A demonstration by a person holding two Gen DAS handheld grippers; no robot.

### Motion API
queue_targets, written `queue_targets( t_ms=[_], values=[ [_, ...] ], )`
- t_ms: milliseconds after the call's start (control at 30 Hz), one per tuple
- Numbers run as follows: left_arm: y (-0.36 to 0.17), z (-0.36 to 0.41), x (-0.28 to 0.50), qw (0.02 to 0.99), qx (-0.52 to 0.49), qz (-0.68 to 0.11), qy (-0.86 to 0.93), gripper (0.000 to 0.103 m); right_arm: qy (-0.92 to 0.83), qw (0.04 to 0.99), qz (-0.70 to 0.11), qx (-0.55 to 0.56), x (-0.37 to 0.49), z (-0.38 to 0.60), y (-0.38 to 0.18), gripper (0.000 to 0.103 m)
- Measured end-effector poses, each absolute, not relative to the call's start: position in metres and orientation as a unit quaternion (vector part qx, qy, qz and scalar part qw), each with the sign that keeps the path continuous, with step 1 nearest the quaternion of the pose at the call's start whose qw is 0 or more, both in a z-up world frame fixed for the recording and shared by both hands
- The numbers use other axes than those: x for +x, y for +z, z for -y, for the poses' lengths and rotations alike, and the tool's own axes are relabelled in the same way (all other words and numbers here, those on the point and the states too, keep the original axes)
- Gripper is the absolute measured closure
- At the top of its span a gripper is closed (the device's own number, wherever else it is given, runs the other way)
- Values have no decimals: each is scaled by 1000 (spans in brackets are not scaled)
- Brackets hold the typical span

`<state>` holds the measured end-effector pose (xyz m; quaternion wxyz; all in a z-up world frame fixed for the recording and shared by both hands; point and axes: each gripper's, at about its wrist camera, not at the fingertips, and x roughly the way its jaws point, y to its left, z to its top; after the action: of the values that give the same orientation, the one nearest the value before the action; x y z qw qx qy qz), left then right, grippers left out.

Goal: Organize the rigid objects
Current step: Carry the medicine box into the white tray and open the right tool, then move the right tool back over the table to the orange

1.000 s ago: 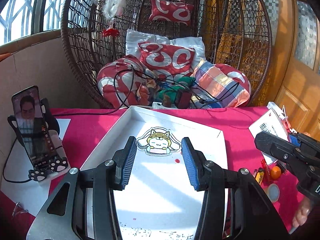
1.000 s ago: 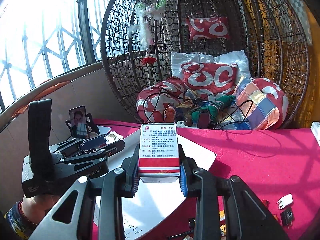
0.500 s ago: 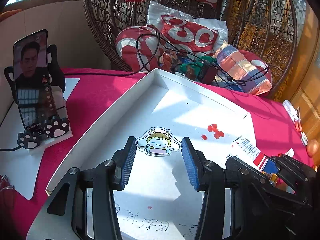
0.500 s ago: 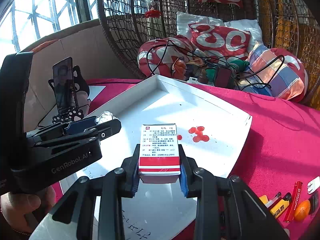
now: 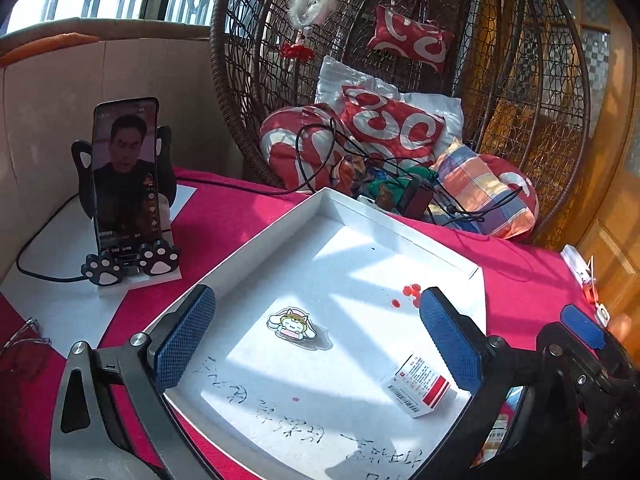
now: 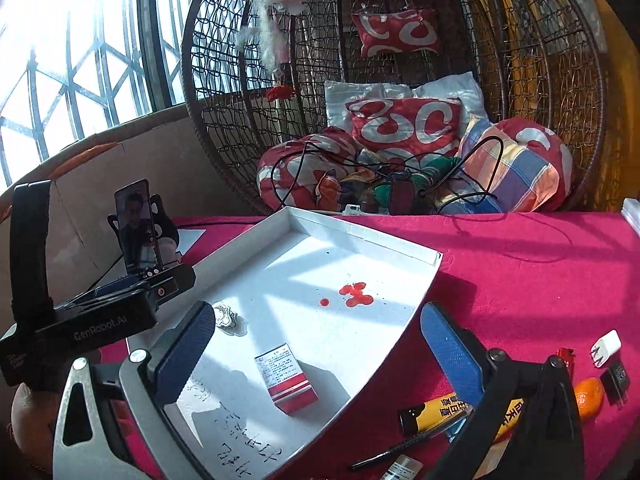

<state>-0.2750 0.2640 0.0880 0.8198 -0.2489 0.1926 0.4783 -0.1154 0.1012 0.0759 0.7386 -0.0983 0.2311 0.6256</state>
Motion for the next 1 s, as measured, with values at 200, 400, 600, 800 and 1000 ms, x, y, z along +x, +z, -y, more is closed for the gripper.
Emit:
queue_targets(
  t_ms=[200, 400, 600, 800, 1000],
  values=[
    [109, -233, -264, 846, -215, -178, 455, 0, 607, 785, -124, -16, -109, -39, 126, 0],
    [127, -208, -251, 870, -191, -159, 425, 0, 561, 824, -69, 29, -98, 2, 157, 0],
    [134, -192, -245, 894, -166, -140, 393, 0, 562, 820, -90, 51, -78, 17, 150, 0],
    [133, -185, -239, 898, -175, -138, 379, 0, 544, 831, -76, 86, -66, 42, 150, 0],
    [131, -176, -232, 903, -168, -144, 368, 0, 528, 843, -69, 81, -61, 53, 146, 0]
  ],
)
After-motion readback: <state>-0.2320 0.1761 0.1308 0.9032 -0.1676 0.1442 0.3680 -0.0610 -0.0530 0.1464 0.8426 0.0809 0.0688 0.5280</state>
